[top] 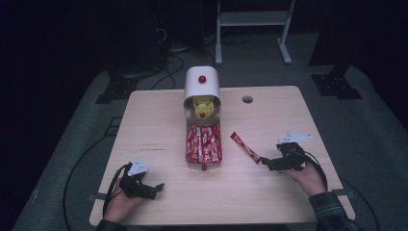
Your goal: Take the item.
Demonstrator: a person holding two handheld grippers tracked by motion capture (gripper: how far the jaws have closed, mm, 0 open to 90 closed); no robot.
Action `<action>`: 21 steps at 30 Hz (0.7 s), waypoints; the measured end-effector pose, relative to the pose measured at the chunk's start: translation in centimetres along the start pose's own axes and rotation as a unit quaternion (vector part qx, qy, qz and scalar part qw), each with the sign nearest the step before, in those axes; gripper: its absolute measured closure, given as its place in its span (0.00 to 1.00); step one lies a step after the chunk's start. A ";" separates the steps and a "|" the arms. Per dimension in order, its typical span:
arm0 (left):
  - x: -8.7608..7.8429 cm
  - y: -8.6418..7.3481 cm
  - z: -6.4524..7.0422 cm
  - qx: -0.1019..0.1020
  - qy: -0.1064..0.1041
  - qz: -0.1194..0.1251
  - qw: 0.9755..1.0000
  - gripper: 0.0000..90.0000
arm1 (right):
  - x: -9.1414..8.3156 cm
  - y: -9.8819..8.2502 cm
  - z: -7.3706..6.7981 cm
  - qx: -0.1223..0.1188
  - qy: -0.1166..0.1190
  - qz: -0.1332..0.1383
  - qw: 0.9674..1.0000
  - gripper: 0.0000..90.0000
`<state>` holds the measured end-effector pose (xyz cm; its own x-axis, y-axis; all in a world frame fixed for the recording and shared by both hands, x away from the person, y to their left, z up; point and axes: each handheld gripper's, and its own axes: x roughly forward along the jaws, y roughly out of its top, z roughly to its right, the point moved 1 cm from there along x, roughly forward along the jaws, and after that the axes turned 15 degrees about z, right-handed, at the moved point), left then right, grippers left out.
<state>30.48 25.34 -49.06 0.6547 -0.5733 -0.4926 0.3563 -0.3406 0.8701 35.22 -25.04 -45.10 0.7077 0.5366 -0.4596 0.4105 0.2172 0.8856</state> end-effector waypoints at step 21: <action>0.0 0.0 0.0 -0.001 0.000 0.001 1.000 0.00 | -4.3 -5.4 1.7 0.009 -0.044 -0.010 0.999 0.12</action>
<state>30.48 25.32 -49.07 0.6562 -0.5737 -0.4902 0.3564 -0.3370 0.8715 30.94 -29.89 -48.04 0.7464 0.4590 -0.4820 0.4345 0.2126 0.8752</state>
